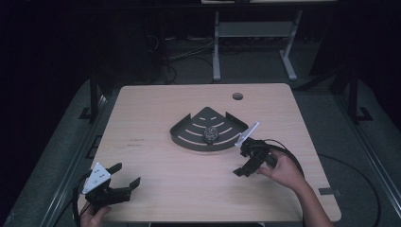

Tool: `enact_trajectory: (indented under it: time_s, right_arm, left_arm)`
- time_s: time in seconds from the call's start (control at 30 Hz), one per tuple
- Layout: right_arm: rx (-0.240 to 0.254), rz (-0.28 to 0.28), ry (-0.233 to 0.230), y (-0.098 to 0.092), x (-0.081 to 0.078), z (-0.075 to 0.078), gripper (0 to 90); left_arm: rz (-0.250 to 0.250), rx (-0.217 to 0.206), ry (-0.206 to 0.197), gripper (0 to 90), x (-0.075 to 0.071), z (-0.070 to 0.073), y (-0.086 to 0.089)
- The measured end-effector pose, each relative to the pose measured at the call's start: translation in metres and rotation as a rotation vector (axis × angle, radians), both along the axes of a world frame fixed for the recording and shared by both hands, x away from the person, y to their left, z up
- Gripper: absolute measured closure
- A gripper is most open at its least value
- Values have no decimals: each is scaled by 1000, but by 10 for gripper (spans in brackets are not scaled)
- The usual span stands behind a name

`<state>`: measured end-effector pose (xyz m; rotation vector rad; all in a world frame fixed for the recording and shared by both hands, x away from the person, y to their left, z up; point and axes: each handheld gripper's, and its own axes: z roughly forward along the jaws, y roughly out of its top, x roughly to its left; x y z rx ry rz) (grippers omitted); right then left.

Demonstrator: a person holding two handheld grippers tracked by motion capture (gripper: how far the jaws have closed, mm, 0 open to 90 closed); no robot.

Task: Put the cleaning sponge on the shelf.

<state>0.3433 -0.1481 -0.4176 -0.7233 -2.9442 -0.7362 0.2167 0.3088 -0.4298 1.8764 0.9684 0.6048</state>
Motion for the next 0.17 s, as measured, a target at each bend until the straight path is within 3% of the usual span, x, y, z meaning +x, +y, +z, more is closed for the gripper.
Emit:
enact_trajectory:
  time_s: [0.17]
  right_arm:
    - [10, -7, -12, -7, -13, -5, 164]
  left_arm:
    - [-4, 5, 0, 133, 0, 0, -1]
